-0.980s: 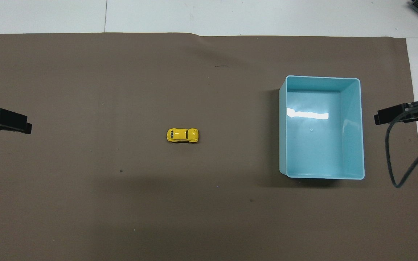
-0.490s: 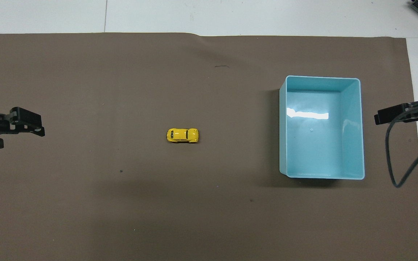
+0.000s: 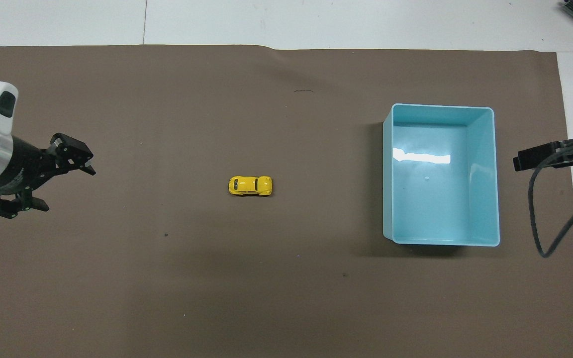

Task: Wind up and store yellow beetle car
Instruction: 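Move the left gripper over the yellow beetle car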

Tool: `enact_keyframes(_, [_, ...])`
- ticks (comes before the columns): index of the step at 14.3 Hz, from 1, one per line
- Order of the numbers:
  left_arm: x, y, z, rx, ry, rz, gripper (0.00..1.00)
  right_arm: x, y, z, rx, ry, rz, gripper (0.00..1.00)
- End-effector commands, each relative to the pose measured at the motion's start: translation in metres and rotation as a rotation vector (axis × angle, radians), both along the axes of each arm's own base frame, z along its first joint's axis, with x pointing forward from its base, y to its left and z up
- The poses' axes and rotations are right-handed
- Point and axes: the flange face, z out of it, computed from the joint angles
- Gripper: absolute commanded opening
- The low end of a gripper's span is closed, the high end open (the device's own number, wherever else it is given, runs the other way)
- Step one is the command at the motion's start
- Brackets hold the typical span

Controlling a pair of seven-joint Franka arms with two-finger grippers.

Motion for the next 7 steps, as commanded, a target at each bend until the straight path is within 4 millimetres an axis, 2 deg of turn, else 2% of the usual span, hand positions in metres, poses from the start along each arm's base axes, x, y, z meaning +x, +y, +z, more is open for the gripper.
enact_keyframes(1, [-0.008,-0.013,-0.009,0.000,-0.020,0.192,1.00,-0.003,-0.003,0.004,0.019,-0.011,-0.027,1.00])
enact_keyframes(2, [-0.008,-0.017,-0.015,0.005,-0.020,0.264,1.00,-0.003,-0.003,0.004,0.019,-0.009,-0.027,1.00])
enact_keyframes(3, [-0.010,-0.031,-0.021,0.009,-0.025,0.323,1.00,-0.003,-0.003,0.004,0.019,-0.009,-0.027,1.00])
enact_keyframes(7, [-0.013,-0.064,-0.045,0.015,-0.040,0.535,1.00,-0.003,-0.003,0.004,0.019,-0.011,-0.027,1.00])
